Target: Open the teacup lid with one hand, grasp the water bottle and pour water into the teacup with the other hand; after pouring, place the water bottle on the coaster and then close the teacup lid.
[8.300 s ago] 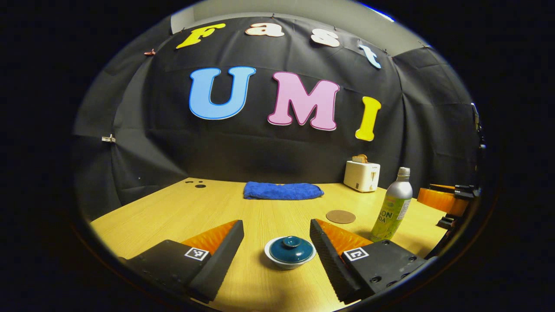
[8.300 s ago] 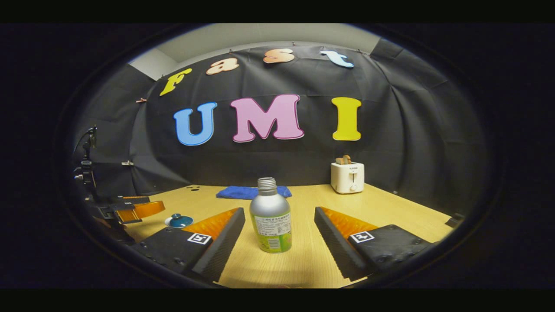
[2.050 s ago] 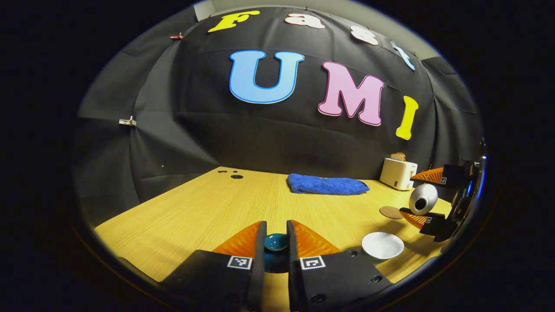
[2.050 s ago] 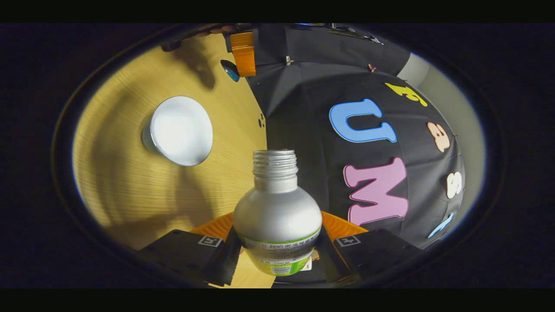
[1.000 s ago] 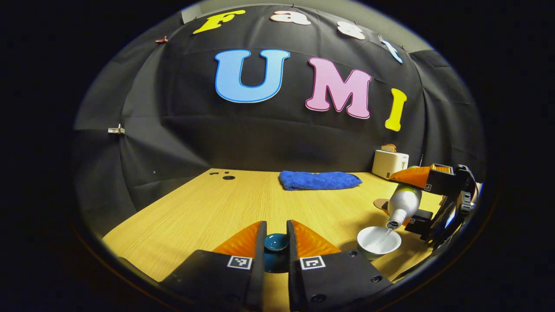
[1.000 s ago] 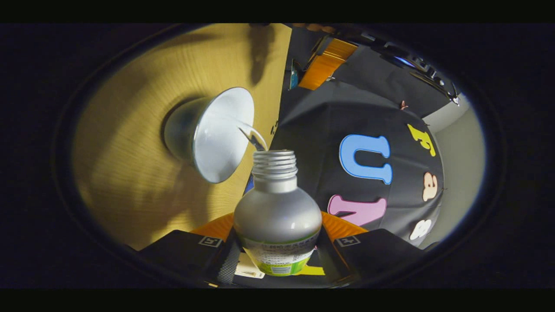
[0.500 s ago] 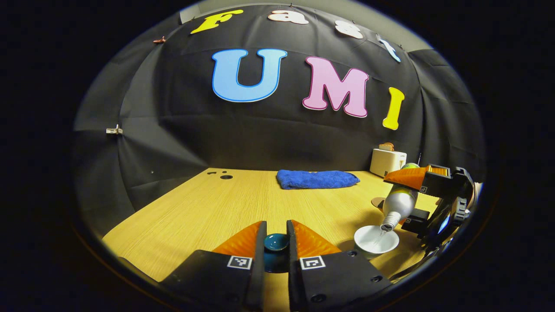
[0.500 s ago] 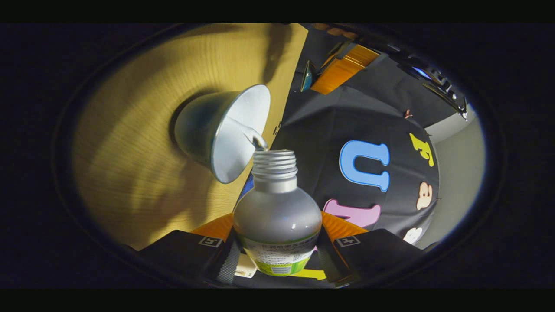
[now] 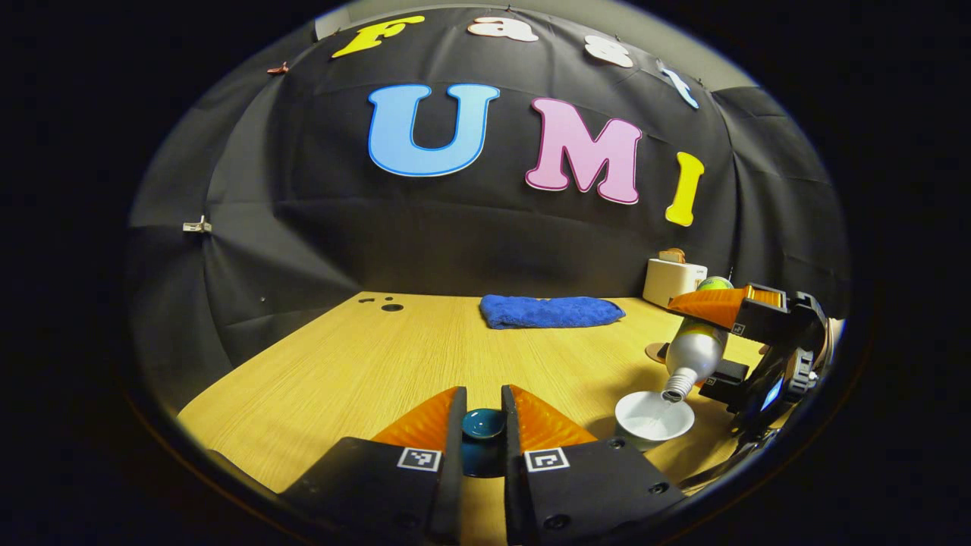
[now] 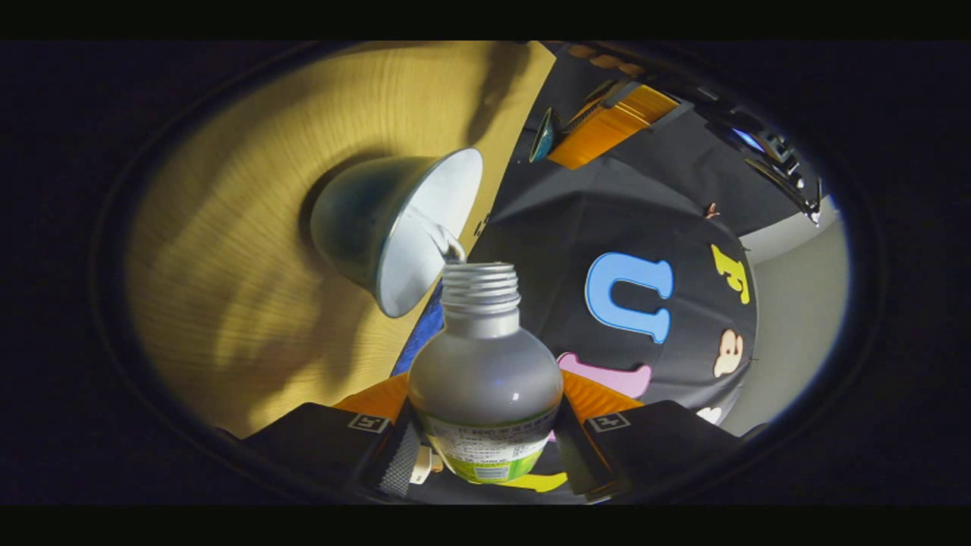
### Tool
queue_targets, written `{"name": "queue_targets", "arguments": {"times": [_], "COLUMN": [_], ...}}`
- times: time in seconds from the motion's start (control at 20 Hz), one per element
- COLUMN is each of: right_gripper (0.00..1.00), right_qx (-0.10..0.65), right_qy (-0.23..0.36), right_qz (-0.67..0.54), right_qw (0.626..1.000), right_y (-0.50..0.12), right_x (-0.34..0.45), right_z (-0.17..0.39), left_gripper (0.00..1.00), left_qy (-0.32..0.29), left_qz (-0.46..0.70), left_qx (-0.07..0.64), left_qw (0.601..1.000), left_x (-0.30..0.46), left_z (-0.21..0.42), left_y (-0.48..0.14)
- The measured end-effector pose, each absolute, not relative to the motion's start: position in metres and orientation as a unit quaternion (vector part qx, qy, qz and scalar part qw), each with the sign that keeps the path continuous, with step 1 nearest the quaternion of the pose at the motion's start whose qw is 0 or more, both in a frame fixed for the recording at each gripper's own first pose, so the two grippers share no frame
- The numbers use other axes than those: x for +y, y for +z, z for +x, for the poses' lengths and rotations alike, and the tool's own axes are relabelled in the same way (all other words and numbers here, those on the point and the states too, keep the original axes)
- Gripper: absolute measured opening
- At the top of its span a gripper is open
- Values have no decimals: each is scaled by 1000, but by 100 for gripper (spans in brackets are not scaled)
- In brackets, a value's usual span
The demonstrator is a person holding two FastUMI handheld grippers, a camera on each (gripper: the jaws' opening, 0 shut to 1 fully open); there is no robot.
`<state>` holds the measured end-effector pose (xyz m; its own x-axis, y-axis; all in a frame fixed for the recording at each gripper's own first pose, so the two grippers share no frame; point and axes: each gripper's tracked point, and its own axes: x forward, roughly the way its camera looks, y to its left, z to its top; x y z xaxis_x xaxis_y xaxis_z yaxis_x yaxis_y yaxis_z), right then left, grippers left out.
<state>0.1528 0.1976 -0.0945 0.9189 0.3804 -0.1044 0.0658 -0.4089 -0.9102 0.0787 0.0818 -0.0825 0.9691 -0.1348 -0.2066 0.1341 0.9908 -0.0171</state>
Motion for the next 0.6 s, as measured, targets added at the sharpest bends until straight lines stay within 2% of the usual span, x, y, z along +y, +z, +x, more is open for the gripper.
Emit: {"name": "queue_targets", "arguments": {"times": [0.1,0.15,0.2,0.35,0.4,0.55,0.6], "right_gripper": [76,78,78,78,76,79,79], "right_qx": [-140,-140,-139,-149,-152,-159,-159], "right_qy": [152,153,155,156,155,153,153], "right_qz": [-826,-826,-826,-827,-828,-830,-831], "right_qw": [524,524,524,519,516,512,511], "right_y": [-95,-95,-95,-93,-94,-91,-91], "right_x": [199,199,199,202,202,204,204], "right_z": [151,152,151,148,146,144,145], "left_gripper": [23,23,29,23,26,23,26], "left_qy": [-70,-70,-71,-73,-73,-75,-76], "left_qz": [-1,0,1,3,3,3,3], "left_qx": [103,102,101,101,101,100,100], "left_qw": [992,992,992,992,992,992,992], "left_x": [80,79,78,76,75,73,73], "left_z": [77,77,76,76,76,75,74], "left_y": [-81,-80,-78,-78,-78,-77,-75]}}
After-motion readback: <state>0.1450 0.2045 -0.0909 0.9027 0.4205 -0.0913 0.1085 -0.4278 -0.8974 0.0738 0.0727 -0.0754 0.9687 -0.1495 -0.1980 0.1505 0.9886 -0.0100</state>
